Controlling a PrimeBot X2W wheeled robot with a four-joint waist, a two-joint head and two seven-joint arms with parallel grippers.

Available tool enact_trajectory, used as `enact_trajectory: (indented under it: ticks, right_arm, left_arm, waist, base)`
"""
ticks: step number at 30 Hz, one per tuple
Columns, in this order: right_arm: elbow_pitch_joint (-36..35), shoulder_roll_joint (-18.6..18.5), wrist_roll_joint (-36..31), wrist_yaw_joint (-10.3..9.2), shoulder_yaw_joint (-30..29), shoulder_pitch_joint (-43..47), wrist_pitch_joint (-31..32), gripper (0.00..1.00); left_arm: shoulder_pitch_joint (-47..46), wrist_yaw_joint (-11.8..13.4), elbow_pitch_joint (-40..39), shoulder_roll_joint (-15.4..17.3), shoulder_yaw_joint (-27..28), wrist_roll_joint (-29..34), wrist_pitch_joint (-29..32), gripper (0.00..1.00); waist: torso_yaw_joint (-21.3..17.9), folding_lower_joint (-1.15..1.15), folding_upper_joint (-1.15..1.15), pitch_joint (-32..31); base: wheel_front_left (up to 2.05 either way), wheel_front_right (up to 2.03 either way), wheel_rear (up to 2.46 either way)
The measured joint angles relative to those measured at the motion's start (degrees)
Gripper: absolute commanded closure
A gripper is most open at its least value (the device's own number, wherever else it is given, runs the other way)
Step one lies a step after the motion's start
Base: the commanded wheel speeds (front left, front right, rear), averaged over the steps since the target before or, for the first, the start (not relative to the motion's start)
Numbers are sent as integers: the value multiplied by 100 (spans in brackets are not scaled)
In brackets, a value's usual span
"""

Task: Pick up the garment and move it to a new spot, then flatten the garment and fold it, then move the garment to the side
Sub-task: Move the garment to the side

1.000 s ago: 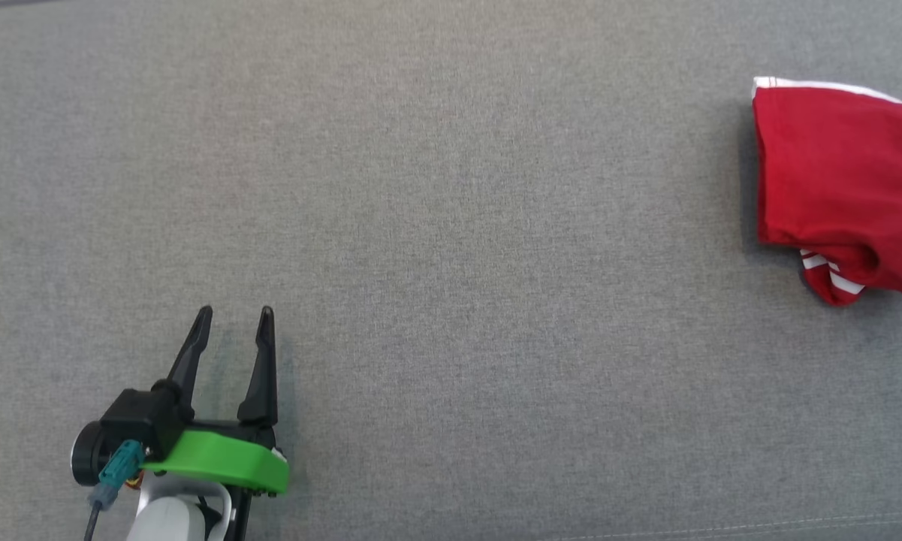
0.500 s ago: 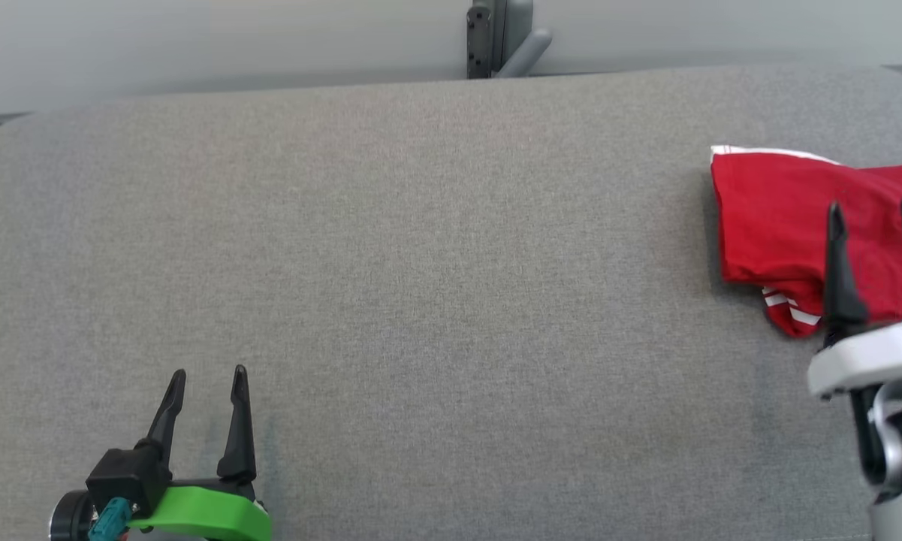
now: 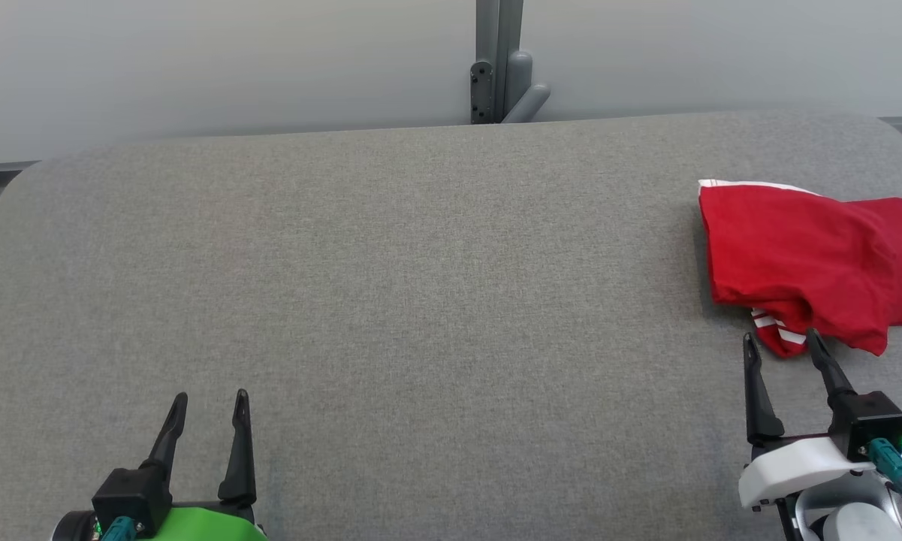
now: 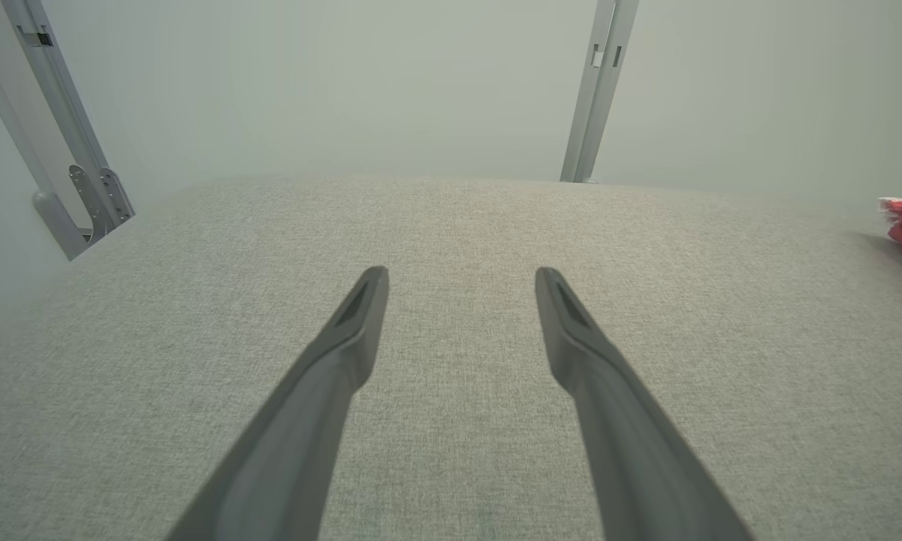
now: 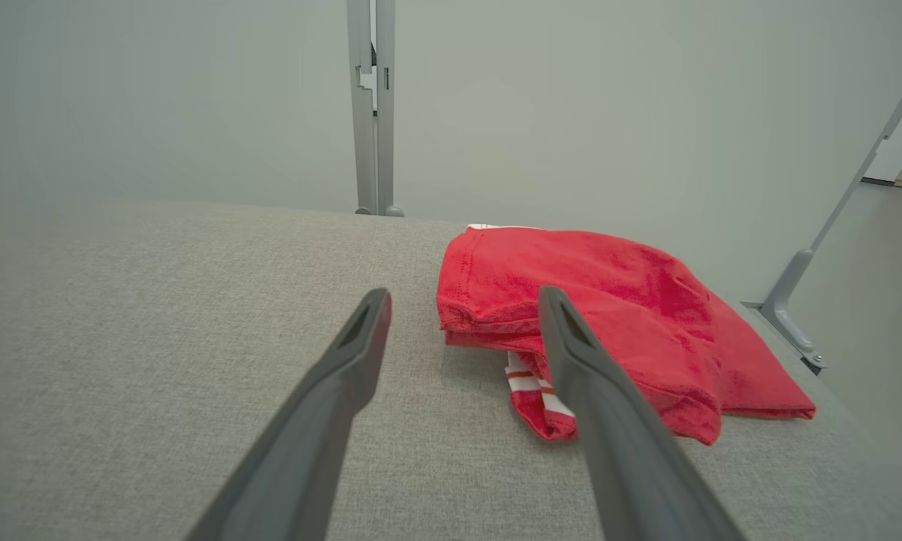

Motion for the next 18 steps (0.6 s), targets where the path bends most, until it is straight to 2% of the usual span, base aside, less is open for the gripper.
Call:
enact_trajectory:
  ticks: [7, 18]
  right_arm:
    - [9, 11, 207, 0, 182, 190, -7, 0]
    - [52, 11, 264, 0, 22, 190, -7, 0]
  left_arm:
    - [-3, -22, 54, 11, -107, -91, 0, 0]
    - [-33, -30, 90, 19, -170, -135, 0, 0]
  waist:
    - [77, 0, 0, -52]
    - [109, 0, 0, -44]
  base:
    - [0, 0, 0]
    - [0, 0, 0]
